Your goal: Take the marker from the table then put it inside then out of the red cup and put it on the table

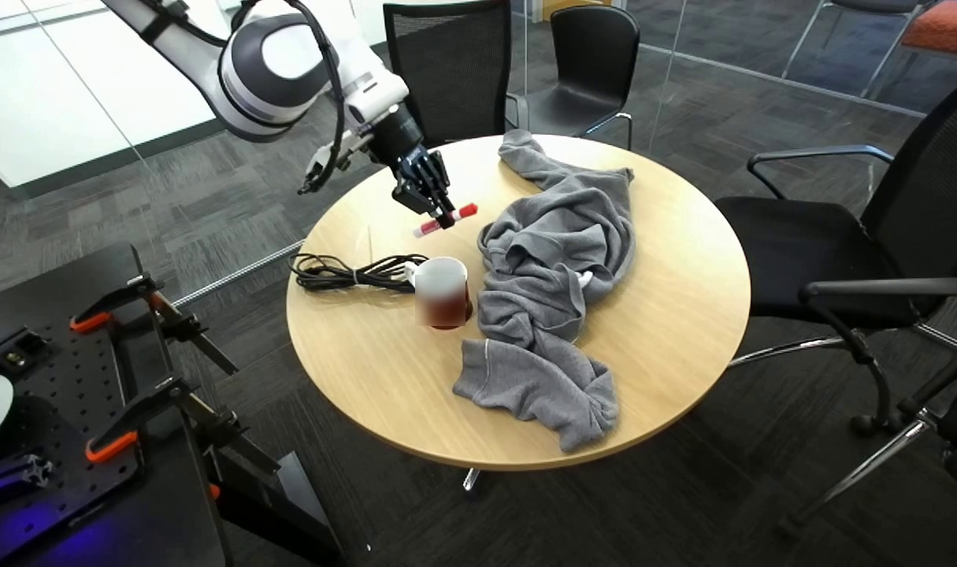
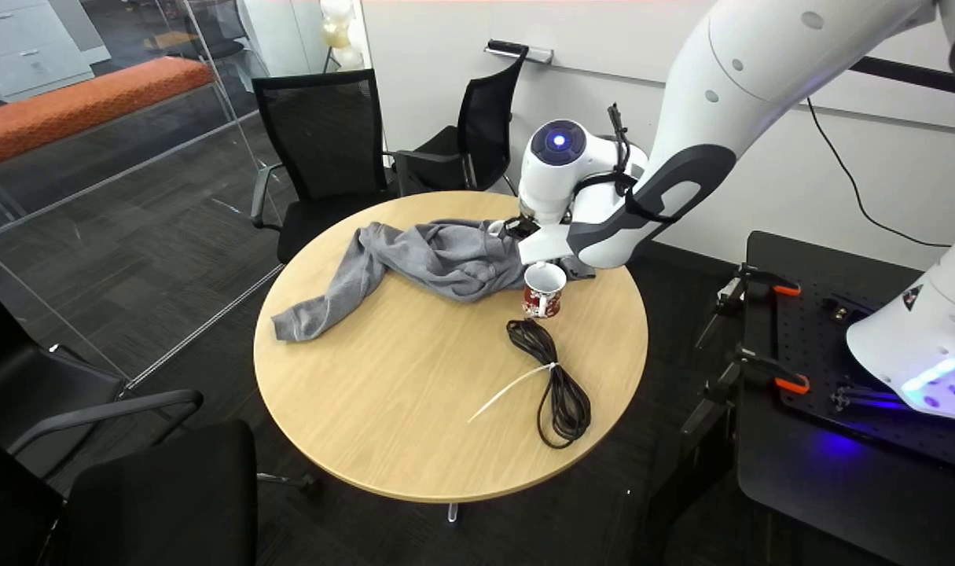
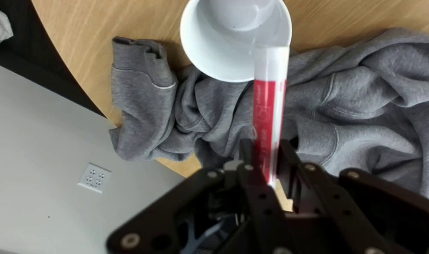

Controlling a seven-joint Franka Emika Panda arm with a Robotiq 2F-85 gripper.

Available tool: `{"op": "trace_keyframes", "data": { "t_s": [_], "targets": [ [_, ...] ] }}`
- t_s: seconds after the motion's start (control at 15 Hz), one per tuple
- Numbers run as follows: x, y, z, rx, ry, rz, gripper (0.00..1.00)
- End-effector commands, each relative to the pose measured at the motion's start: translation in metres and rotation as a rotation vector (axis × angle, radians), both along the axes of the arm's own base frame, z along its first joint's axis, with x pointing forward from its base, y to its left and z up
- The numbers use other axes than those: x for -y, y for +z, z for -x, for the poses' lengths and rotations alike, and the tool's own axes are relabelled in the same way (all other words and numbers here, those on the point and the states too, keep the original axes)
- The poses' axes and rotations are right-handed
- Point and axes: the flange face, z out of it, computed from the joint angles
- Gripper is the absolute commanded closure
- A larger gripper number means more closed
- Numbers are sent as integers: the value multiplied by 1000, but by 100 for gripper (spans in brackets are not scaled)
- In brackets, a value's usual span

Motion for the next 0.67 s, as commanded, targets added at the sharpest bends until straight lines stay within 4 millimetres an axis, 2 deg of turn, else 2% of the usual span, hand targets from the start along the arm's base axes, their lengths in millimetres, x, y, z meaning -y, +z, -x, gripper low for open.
{"op": "trace_keyframes", "data": {
  "t_s": [0.0,0.6],
  "targets": [
    [-3,-1,1,42,-90,64,95],
    [-9,-18,16,62,-245,148,95]
  ]
}}
